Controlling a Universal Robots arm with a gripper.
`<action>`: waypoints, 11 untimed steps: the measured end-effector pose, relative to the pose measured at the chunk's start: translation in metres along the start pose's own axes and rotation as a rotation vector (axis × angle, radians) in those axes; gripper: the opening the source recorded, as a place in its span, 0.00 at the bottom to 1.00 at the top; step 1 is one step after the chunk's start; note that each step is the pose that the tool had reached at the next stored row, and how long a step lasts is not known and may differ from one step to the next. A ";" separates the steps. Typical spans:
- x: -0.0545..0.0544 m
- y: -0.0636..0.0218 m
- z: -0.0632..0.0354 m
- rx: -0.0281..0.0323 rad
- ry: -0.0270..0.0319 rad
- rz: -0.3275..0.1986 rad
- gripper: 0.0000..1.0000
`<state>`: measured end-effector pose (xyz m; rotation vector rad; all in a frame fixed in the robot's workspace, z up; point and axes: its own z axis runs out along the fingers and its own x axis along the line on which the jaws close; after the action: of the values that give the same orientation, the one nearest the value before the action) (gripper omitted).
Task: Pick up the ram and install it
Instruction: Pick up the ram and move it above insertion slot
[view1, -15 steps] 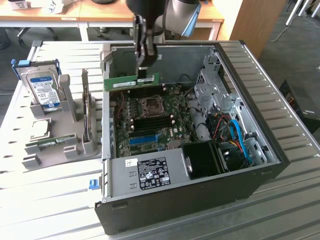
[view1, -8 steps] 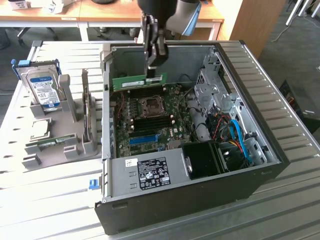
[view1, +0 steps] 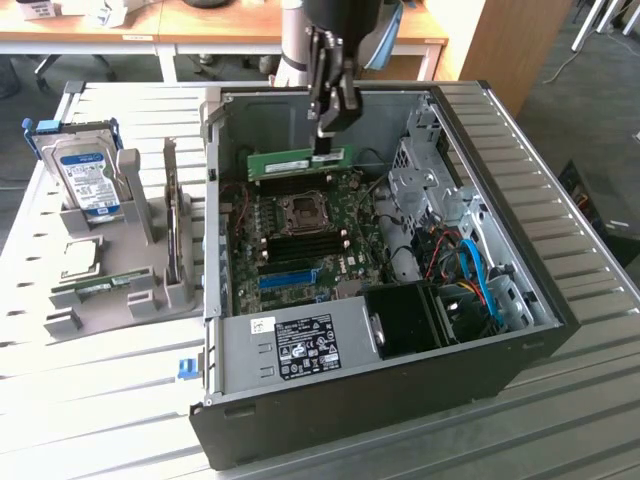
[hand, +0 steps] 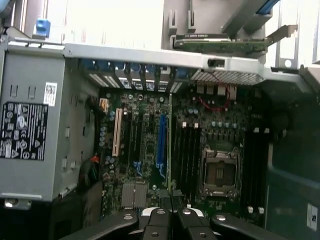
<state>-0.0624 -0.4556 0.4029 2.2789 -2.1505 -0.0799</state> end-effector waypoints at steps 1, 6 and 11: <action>0.000 -0.0033 -0.0001 0.0000 0.0000 0.000 0.11; 0.001 -0.0147 -0.0007 -0.0001 0.0002 0.000 0.11; 0.001 -0.0147 -0.0006 0.0000 0.0000 0.000 0.11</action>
<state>-0.0476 -0.4556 0.4029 2.2788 -2.1506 -0.0798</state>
